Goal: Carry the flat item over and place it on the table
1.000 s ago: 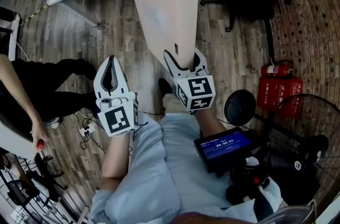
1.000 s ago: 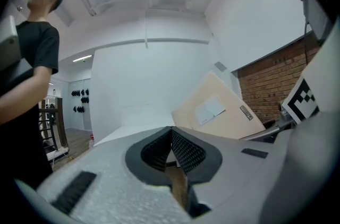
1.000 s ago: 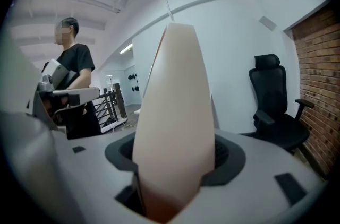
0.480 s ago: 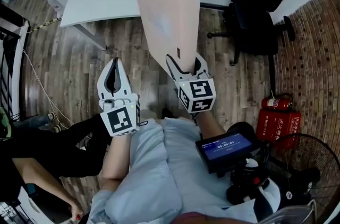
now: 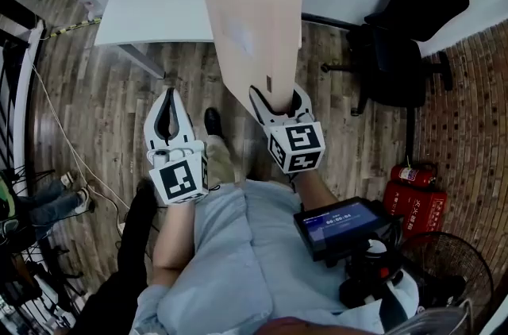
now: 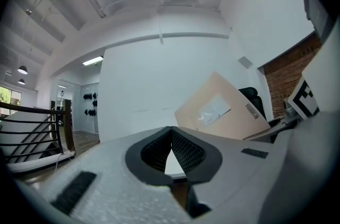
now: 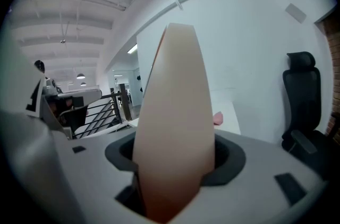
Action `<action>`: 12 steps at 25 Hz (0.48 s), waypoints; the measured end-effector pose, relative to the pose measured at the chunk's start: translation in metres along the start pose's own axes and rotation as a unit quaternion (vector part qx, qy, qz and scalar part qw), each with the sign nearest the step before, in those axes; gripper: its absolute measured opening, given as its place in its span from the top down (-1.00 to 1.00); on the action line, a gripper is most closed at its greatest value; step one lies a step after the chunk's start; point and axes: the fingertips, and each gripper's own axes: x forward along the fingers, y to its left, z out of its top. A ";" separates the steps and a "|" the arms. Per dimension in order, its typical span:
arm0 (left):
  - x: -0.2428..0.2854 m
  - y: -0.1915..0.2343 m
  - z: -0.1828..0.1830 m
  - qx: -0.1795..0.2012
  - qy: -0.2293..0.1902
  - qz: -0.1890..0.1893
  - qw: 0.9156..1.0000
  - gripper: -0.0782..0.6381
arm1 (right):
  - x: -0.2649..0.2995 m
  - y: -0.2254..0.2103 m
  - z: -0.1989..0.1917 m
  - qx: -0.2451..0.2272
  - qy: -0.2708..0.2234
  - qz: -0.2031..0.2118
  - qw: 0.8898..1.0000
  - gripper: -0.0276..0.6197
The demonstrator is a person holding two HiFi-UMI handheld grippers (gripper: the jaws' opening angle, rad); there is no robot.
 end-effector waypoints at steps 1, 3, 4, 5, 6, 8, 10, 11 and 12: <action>0.013 0.008 -0.004 -0.001 0.002 -0.001 1.000 0.76 | 0.015 0.001 0.003 0.001 0.002 0.001 1.000 0.04; 0.044 0.027 -0.011 -0.002 0.005 -0.002 1.000 0.76 | 0.050 0.002 0.010 0.007 0.008 0.002 1.000 0.04; 0.060 0.039 -0.013 -0.002 0.006 -0.003 1.000 0.76 | 0.068 0.004 0.015 0.011 0.011 0.003 1.000 0.04; 0.077 0.050 -0.015 -0.001 0.007 -0.004 1.000 0.76 | 0.087 0.005 0.021 0.015 0.014 0.005 1.000 0.04; 0.093 0.061 -0.017 0.000 0.007 -0.003 1.000 0.76 | 0.105 0.007 0.026 0.020 0.017 0.007 1.000 0.04; 0.127 0.082 -0.017 0.002 0.005 -0.001 1.000 0.76 | 0.143 0.009 0.040 0.028 0.017 0.013 0.999 0.04; 0.162 0.101 -0.014 0.007 -0.002 -0.005 1.000 0.76 | 0.184 0.014 0.056 0.030 0.013 0.017 0.999 0.04; 0.179 0.110 -0.013 0.009 -0.005 -0.009 1.000 0.76 | 0.205 0.017 0.063 0.031 0.011 0.018 0.999 0.04; 0.195 0.119 -0.013 0.011 -0.005 -0.012 1.000 0.76 | 0.226 0.020 0.070 0.032 0.010 0.021 0.999 0.05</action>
